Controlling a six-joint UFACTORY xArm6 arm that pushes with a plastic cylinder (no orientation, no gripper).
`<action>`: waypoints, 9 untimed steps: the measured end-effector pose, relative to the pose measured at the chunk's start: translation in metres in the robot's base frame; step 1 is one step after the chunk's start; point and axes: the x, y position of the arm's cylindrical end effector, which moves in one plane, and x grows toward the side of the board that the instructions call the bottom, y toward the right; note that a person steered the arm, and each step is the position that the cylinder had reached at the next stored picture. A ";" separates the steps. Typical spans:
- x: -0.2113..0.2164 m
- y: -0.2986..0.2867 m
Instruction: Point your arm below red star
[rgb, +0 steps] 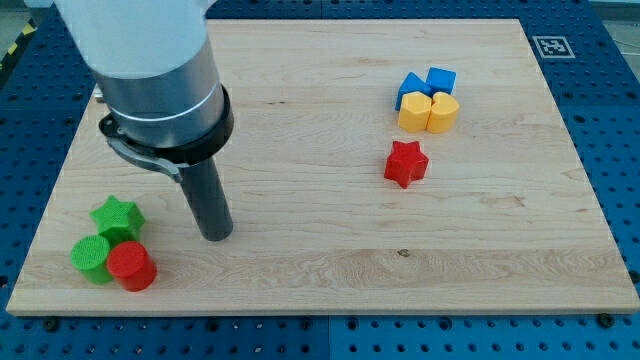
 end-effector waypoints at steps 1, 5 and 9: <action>0.000 0.000; 0.000 0.065; 0.024 0.118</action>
